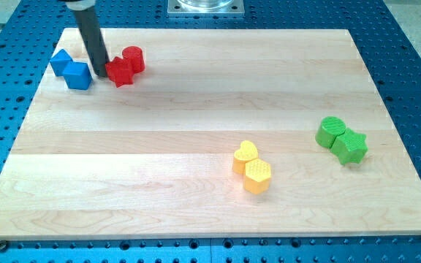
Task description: Push the red circle diagonally top left to the green circle
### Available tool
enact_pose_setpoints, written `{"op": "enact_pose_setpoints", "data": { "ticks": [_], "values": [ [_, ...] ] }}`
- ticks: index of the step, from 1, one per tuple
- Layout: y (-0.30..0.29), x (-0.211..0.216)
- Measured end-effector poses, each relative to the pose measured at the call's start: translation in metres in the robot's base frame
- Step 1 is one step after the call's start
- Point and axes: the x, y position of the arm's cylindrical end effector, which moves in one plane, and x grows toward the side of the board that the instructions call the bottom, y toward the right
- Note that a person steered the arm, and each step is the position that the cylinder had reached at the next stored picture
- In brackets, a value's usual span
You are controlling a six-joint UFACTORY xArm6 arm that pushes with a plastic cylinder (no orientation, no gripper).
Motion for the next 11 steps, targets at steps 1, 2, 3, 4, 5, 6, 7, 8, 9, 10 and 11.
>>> {"op": "enact_pose_setpoints", "data": {
  "ticks": [1, 2, 3, 4, 5, 6, 7, 8, 9, 10, 11],
  "values": [
    [0.026, 0.004],
    [0.046, 0.004],
    [0.043, 0.004],
    [0.004, 0.002],
    [-0.012, -0.021],
    [0.028, -0.042],
    [0.06, -0.037],
    [0.079, -0.029],
    [0.079, -0.03],
    [0.041, -0.018],
    [0.018, -0.012]
  ]
}}
